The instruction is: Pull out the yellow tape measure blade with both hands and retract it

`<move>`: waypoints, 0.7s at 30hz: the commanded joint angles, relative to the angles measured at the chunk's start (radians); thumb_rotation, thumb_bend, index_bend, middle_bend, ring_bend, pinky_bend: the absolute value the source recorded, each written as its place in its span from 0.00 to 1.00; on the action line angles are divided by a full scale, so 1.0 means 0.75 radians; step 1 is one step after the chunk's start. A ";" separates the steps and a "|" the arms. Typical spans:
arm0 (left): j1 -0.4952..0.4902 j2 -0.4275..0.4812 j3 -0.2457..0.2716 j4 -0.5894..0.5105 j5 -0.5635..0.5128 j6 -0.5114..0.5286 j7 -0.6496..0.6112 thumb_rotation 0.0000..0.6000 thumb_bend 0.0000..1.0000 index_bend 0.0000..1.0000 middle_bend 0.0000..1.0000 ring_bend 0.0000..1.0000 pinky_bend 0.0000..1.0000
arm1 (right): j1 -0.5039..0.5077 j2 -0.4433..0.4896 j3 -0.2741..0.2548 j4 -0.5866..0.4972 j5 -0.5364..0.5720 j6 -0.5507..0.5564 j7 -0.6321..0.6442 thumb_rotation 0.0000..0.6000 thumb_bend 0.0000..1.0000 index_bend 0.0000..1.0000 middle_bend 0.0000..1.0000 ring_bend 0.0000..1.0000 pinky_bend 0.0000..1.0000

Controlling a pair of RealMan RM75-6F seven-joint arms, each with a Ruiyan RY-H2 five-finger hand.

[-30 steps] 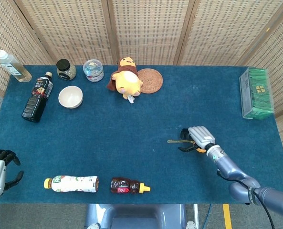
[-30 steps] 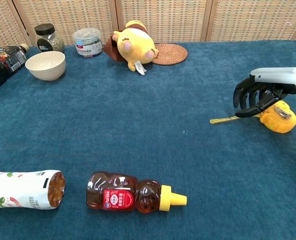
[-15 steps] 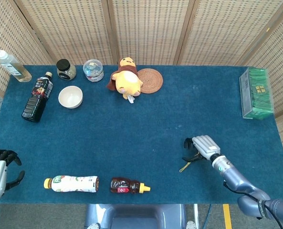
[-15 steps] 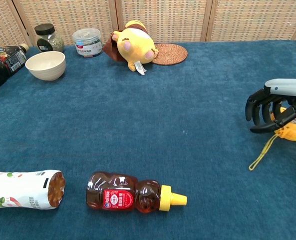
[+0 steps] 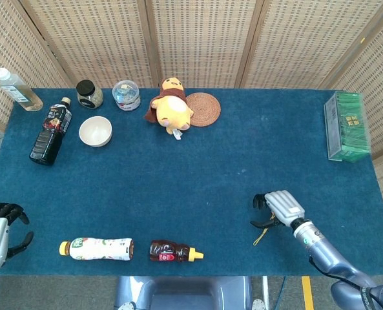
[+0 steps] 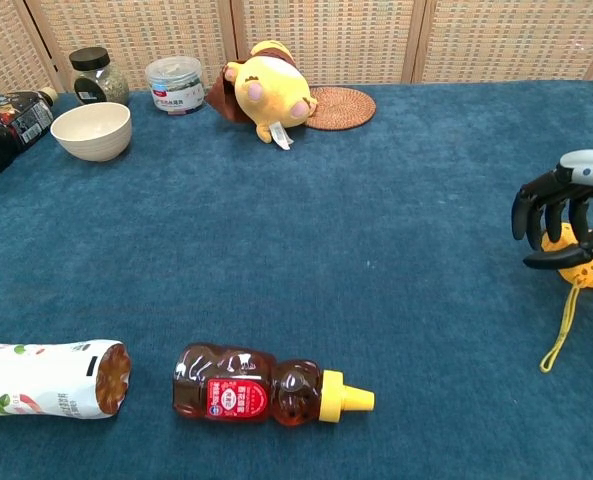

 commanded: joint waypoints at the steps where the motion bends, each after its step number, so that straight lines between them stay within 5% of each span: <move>1: -0.002 -0.001 -0.001 0.001 0.003 -0.001 -0.003 1.00 0.26 0.50 0.34 0.20 0.23 | -0.019 0.004 0.036 -0.014 0.056 0.048 -0.071 0.62 0.27 0.38 0.43 0.42 0.47; 16: 0.022 0.025 0.010 0.010 0.021 0.022 -0.040 1.00 0.26 0.50 0.34 0.20 0.23 | 0.018 -0.144 0.106 0.144 0.379 0.025 -0.322 0.63 0.15 0.04 0.15 0.16 0.20; 21: 0.035 0.036 0.017 0.002 0.032 0.034 -0.044 1.00 0.26 0.50 0.34 0.20 0.23 | 0.027 -0.184 0.112 0.147 0.430 0.045 -0.396 0.63 0.14 0.00 0.13 0.14 0.18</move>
